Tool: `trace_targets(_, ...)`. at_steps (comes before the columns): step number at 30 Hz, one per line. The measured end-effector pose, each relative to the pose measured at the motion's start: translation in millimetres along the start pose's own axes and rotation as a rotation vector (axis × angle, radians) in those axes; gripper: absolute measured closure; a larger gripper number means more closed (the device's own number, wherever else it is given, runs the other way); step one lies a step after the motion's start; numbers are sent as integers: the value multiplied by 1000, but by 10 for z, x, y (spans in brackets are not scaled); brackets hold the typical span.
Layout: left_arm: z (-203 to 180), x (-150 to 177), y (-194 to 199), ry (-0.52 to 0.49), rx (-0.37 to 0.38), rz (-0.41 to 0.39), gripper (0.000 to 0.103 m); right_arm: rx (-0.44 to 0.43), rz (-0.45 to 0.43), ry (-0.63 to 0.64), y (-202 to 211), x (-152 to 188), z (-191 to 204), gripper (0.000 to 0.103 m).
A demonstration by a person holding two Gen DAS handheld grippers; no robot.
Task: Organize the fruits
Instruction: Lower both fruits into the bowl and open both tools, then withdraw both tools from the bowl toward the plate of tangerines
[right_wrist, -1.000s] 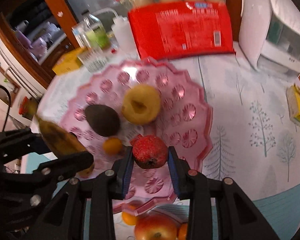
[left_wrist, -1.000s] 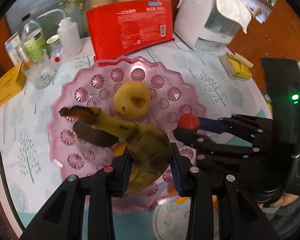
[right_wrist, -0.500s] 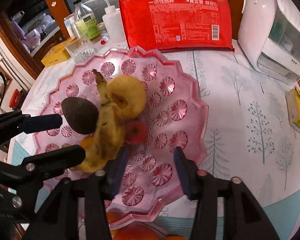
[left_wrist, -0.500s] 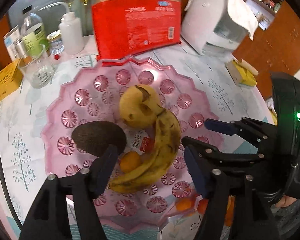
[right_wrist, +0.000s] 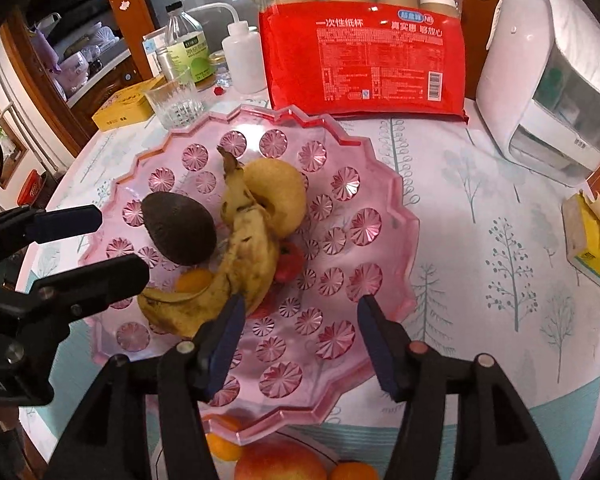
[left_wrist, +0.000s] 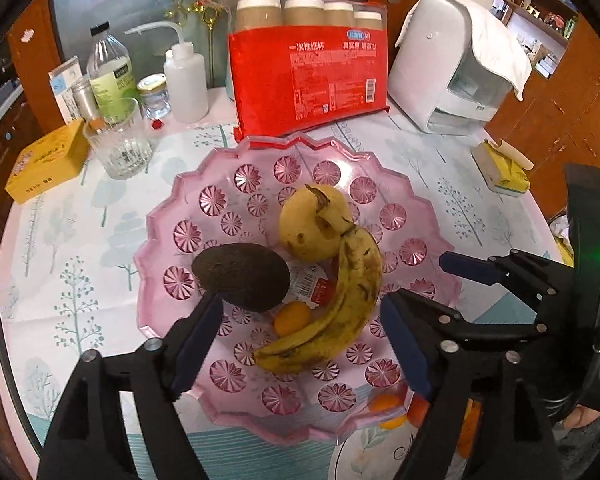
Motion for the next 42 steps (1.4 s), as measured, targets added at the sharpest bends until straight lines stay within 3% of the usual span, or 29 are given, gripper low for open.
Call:
trace_targets(12,-136,59,384,-5,-34,-36,21,-14,-35,-1,359,61,67,44)
trace_targets(17,-152,156,553,6,-78,-46,10,-12,-51,-7,524,108,75,44)
trace_targets(29,-191,453,990,40,-149,-73,10,-11,-94,11,946,295,152,44)
trace_targets(37,-285,633,1374,82,-195,-162,10,26,-110,26,1203,448,124,44)
trace_targets(42,-504,755,1597,44,-198,-205,10,34,-130,32,1414,569,62,44)
Point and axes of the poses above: each gripper's, at about its wrist camera, not at the fingertips, and y roughly against the way its jaws point, z to its left, x to its underside, the point moved 7 cm from there along -y, roughly the way its jaws point, and after that the axes turned 5 degrees about -y, right-handed, at the moved point
